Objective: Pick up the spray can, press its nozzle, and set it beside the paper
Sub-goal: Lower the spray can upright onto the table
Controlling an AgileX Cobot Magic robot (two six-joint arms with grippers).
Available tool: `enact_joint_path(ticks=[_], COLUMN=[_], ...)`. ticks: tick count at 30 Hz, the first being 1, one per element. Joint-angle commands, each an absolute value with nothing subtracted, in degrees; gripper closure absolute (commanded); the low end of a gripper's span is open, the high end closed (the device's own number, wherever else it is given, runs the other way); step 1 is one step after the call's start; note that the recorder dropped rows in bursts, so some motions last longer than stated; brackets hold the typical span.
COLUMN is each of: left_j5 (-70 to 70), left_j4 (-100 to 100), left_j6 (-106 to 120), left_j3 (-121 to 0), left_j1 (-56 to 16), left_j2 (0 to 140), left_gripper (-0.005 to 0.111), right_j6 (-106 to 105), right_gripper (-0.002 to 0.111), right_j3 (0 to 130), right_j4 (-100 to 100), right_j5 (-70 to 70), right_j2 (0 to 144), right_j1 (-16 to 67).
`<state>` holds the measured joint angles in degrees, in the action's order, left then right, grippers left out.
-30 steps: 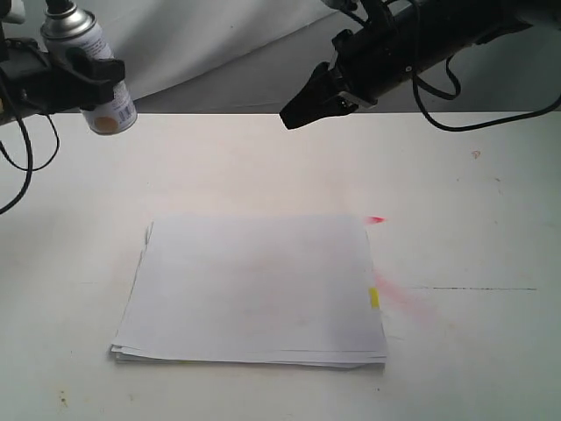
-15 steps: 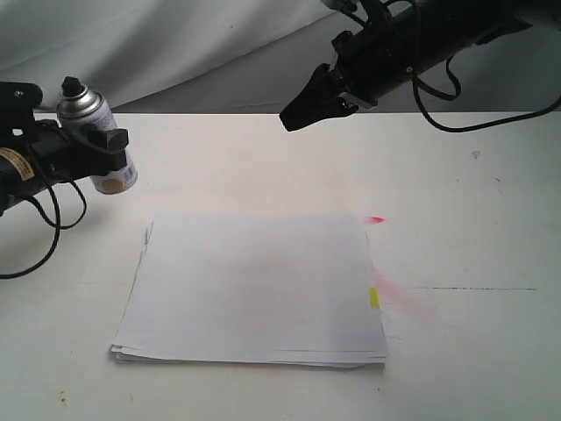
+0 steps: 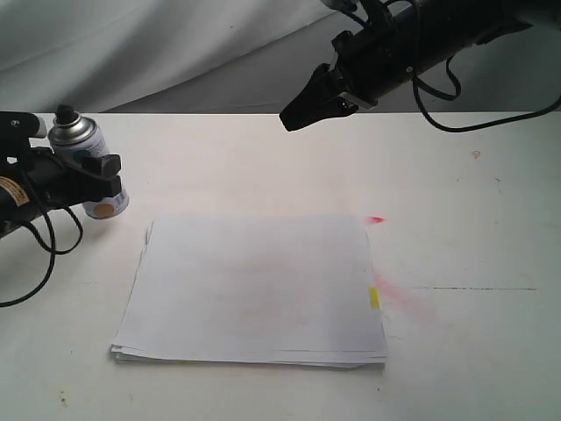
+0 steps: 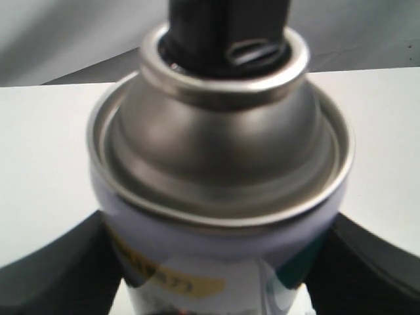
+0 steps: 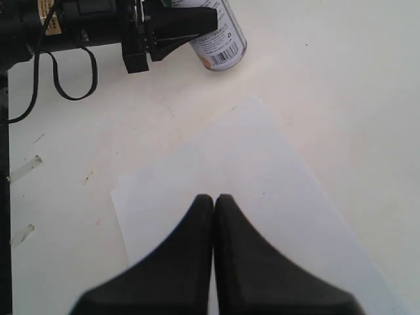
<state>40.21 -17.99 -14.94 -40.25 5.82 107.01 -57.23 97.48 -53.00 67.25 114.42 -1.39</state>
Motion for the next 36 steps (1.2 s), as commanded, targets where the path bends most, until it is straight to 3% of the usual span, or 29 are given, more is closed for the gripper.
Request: enact_joint_path(ticks=[1, 28, 32, 36], left_j5=[43.16, 47.96, 47.56, 47.56], left_j4=[-16.88, -16.99, -16.99, -17.07], left_j6=[-16.08, -14.9, -14.55, -14.55], left_j3=[-40.05, -39.57, -39.57, -39.57], left_j1=[5.8, 5.8, 5.8, 5.8], left_j2=[108.17, 114.17, 114.17, 114.17], left_gripper=[0.107, 0.106, 0.098, 0.072], right_j6=[-57.18, -57.18, -57.18, -57.18], right_gripper=[0.108, 0.108, 0.108, 0.108], right_j3=[97.38, 97.38, 97.38, 97.38], right_j4=[-53.45, -53.44, -53.44, -53.44], right_j5=[67.71, 67.49, 67.49, 67.36], right_j2=[113.86, 113.86, 113.86, 113.86], right_j1=[-1.33, -1.33, -1.33, -1.33])
